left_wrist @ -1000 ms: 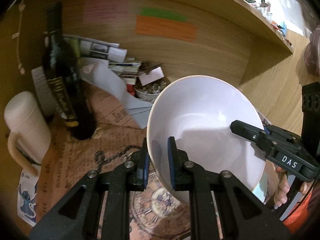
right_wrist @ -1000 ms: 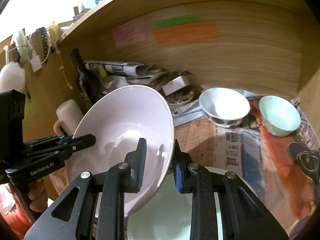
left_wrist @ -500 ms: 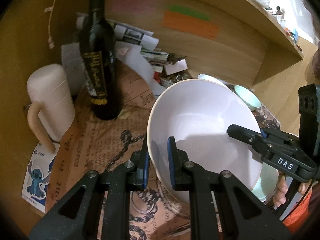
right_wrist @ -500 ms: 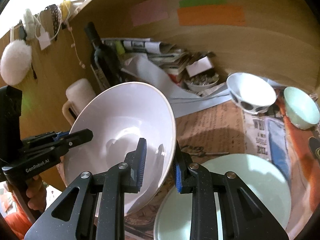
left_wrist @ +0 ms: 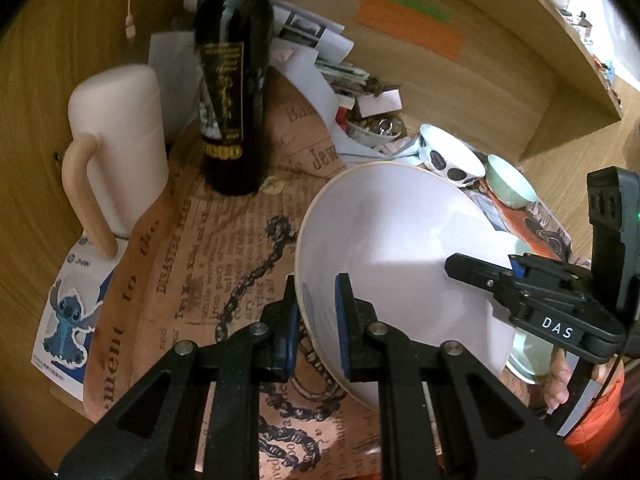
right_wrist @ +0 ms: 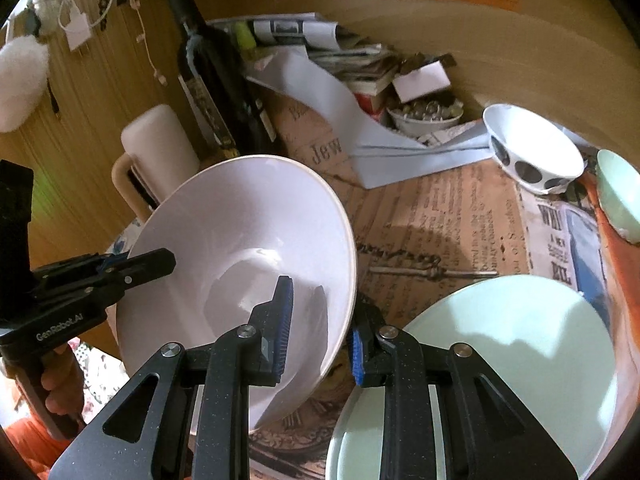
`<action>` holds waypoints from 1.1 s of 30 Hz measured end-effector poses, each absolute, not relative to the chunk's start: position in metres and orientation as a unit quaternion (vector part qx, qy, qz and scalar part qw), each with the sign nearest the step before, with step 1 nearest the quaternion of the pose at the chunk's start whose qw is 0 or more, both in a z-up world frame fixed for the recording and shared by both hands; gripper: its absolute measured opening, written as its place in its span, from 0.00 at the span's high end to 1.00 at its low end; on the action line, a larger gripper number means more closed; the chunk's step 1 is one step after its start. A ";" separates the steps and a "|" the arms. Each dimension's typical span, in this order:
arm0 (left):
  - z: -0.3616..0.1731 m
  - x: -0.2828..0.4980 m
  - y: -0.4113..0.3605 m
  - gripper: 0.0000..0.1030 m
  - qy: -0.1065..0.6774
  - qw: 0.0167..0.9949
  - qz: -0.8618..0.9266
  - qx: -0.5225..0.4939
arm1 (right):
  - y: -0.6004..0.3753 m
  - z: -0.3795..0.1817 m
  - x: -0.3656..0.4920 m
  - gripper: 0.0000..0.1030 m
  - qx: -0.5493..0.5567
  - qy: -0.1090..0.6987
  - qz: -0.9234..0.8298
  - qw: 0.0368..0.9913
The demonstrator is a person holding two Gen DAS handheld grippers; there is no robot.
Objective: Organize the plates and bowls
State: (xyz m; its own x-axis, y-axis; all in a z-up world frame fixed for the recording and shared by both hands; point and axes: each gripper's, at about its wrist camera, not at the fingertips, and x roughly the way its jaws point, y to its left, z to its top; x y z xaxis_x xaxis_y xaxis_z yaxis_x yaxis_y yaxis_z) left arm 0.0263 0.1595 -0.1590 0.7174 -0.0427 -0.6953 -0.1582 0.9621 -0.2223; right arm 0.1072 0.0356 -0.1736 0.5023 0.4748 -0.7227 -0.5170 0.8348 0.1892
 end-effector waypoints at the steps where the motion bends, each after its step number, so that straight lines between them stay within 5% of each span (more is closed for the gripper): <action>1: -0.161 0.026 0.161 0.85 0.377 0.916 0.032 -0.137 | 0.037 -0.175 0.108 0.77 -0.027 0.412 0.286 0.865; 19: -0.177 0.031 0.171 0.85 0.386 0.910 0.025 -0.149 | 0.048 -0.187 0.115 0.73 -0.053 0.434 0.273 0.857; 25: -0.174 0.031 0.169 0.81 0.383 0.912 0.029 -0.144 | 0.045 -0.174 0.105 0.47 -0.059 0.398 0.270 0.875; 33: -0.146 0.027 0.170 0.81 0.353 0.925 0.048 -0.136 | 0.023 -0.149 0.098 0.45 -0.042 0.363 0.273 0.890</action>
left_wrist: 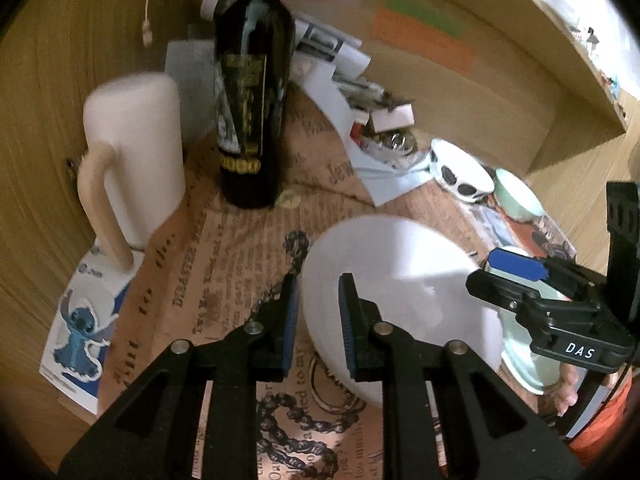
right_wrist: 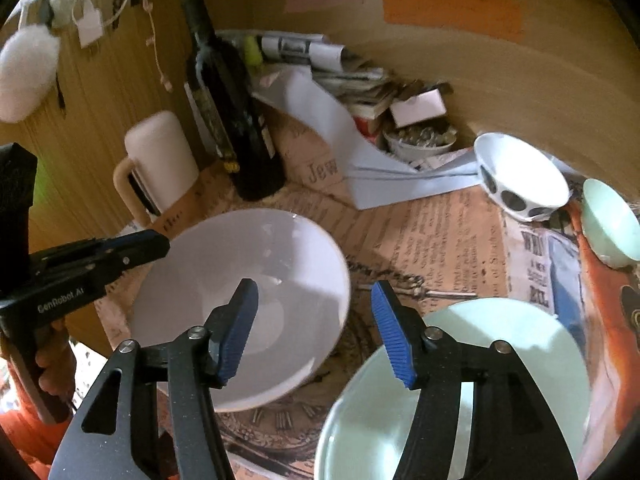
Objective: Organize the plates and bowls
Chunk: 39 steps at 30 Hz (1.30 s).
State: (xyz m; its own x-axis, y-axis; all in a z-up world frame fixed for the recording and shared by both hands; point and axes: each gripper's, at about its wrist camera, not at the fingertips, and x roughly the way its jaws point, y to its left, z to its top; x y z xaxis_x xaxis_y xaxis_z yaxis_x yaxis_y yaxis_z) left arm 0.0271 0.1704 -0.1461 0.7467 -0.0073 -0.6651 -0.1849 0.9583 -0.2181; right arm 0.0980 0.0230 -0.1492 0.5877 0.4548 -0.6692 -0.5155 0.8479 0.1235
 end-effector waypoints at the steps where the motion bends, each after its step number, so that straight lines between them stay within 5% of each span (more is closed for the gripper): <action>1: -0.140 0.026 0.169 0.81 0.347 0.927 0.047 -0.133 | 0.020 -0.146 0.098 0.40 -0.038 0.360 0.271 0.892; 9: -0.096 0.029 0.140 0.50 0.299 0.948 0.022 -0.103 | -0.026 -0.112 0.093 0.34 -0.025 0.294 0.228 0.928; 17: -0.069 0.054 0.103 0.35 0.285 0.955 -0.004 -0.078 | -0.078 -0.090 0.102 0.27 -0.003 0.249 0.185 0.951; 39: -0.076 0.216 0.035 0.32 0.398 0.917 -0.006 -0.033 | -0.140 -0.100 0.199 0.27 0.037 0.278 0.140 0.950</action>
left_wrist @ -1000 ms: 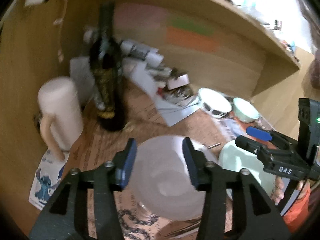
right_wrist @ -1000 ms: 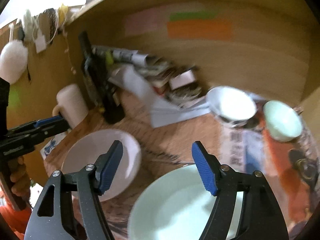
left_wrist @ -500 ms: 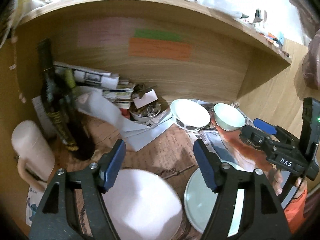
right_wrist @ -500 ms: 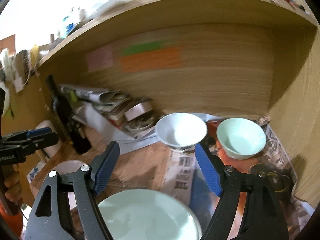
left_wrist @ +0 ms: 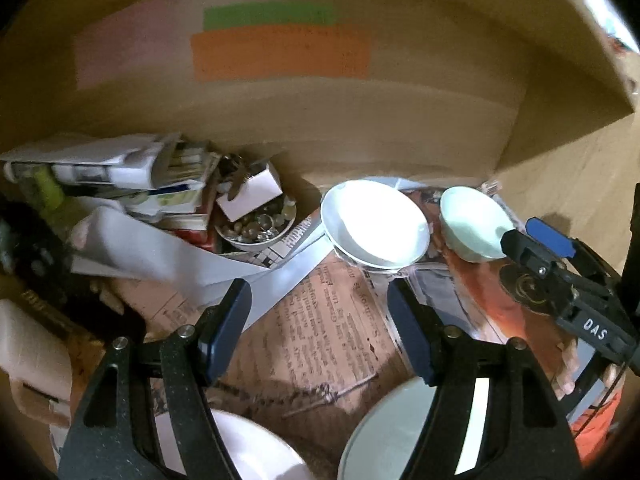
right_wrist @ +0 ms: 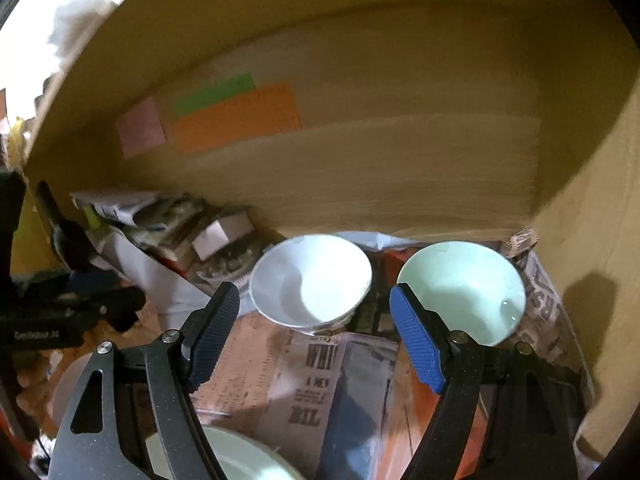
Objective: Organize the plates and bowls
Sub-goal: 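Reach both tools to the white bowl and grasp its rim, then lift the white bowl with both tools and carry it over the pink bowl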
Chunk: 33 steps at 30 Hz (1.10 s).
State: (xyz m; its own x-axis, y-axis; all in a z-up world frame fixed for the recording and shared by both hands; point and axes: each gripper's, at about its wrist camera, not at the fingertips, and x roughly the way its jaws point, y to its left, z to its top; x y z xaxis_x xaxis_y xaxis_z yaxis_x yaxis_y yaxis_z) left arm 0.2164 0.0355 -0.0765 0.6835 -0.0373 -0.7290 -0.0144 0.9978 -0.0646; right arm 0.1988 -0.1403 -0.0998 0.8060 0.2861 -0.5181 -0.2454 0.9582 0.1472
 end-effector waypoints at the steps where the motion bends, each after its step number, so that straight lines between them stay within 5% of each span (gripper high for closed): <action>1: -0.080 0.227 0.035 0.32 0.407 0.913 -0.005 -0.030 | -0.140 -0.104 0.202 0.27 0.037 0.282 0.137 0.949; 20: -0.148 0.340 0.013 0.34 0.508 0.861 0.009 -0.003 | -0.164 -0.149 0.229 0.27 0.081 0.337 0.133 0.929; 33: -0.181 0.367 0.002 0.80 0.535 0.845 -0.003 0.019 | -0.165 -0.158 0.238 0.28 0.074 0.353 0.127 0.924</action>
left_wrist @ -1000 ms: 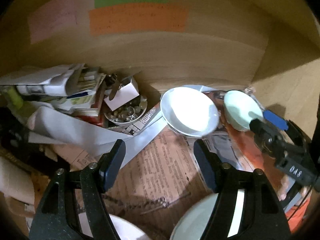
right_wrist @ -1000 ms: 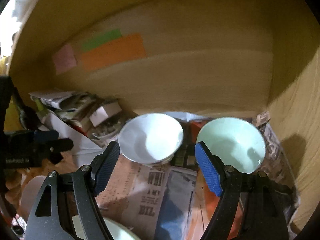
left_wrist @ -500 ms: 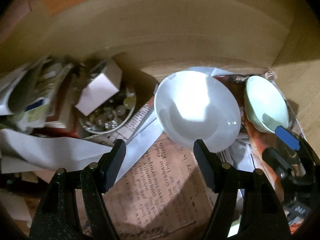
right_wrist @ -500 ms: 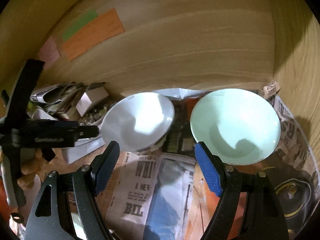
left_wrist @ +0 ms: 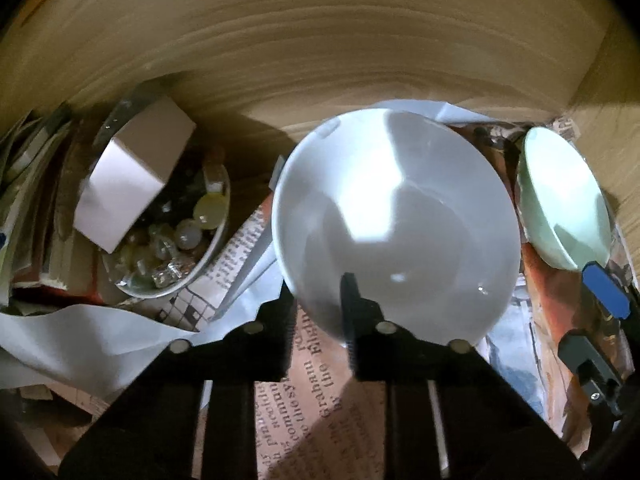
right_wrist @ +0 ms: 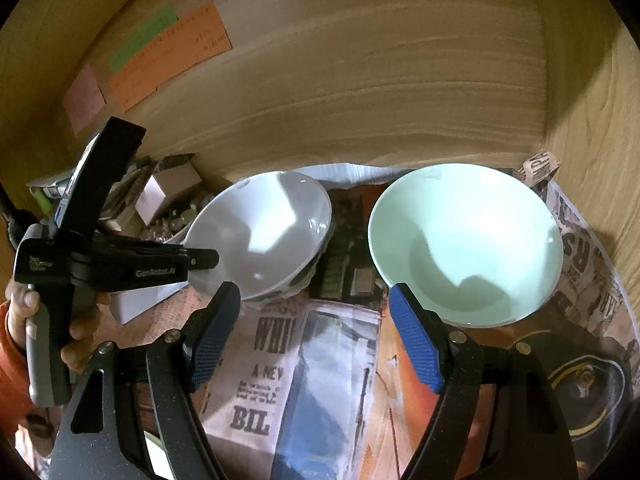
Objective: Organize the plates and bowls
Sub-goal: 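Lift the white bowl with both tools and carry it over the pink bowl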
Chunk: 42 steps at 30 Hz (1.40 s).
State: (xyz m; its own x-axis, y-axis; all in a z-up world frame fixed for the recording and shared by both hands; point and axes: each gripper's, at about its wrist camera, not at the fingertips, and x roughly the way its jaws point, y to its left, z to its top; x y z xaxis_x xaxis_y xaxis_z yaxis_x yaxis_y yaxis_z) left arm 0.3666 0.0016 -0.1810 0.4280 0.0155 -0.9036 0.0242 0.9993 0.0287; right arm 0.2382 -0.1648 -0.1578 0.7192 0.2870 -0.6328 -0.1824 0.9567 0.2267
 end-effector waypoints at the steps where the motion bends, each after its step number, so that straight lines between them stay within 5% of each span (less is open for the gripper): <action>1: -0.181 0.366 0.000 0.80 0.532 0.846 -0.002 0.023 | -0.165 -0.158 0.239 0.28 0.074 0.353 0.127 0.924; 7: -0.181 0.357 0.000 0.81 0.537 0.842 -0.017 0.038 | -0.163 -0.161 0.244 0.32 0.075 0.361 0.131 0.920; 15: -0.183 0.328 0.003 0.81 0.554 0.829 -0.041 0.063 | -0.156 -0.171 0.249 0.51 0.068 0.388 0.150 0.907; 21: -0.184 0.310 -0.004 0.80 0.553 0.826 -0.065 0.091 | -0.154 -0.174 0.251 0.53 0.069 0.399 0.157 0.901; 32: -0.185 0.304 -0.011 0.81 0.542 0.829 -0.081 0.109 | -0.144 -0.185 0.255 0.80 0.058 0.429 0.186 0.882; 42: -0.185 0.309 -0.017 0.81 0.527 0.839 -0.077 0.112 | -0.142 -0.184 0.253 0.81 0.053 0.423 0.181 0.887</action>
State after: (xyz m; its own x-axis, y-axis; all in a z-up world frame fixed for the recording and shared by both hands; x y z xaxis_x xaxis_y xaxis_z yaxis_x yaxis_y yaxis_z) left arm 0.3094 -0.0173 -0.1851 0.4327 -0.0114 -0.9015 0.2484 0.9627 0.1070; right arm 0.2535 -0.1423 -0.1836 0.5776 0.3650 -0.7302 -0.2760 0.9291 0.2461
